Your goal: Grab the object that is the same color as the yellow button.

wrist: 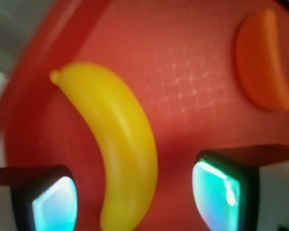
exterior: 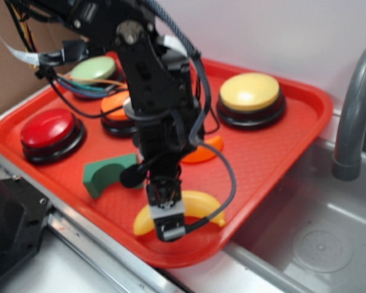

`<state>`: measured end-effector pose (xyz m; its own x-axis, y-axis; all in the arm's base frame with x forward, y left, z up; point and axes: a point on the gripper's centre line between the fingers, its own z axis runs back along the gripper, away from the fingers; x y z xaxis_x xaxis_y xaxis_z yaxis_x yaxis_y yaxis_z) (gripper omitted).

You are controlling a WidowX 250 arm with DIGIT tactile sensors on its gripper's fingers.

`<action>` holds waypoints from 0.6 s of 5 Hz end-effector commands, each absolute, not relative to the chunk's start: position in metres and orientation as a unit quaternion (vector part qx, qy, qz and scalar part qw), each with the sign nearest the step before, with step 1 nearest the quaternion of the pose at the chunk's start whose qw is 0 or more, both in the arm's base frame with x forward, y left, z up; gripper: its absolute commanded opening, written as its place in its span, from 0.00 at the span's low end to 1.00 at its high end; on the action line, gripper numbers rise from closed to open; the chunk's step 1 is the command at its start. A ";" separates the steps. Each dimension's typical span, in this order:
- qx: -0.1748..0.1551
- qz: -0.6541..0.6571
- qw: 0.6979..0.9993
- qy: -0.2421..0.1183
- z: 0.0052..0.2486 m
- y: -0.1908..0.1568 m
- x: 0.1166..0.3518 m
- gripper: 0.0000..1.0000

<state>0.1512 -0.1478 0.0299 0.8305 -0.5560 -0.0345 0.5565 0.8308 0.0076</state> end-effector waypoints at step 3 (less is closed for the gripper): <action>-0.019 -0.317 0.948 -0.022 0.027 -0.150 0.142 0.00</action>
<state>0.1462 -0.1479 0.0193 0.7977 -0.6030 0.0007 0.6029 0.7976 -0.0198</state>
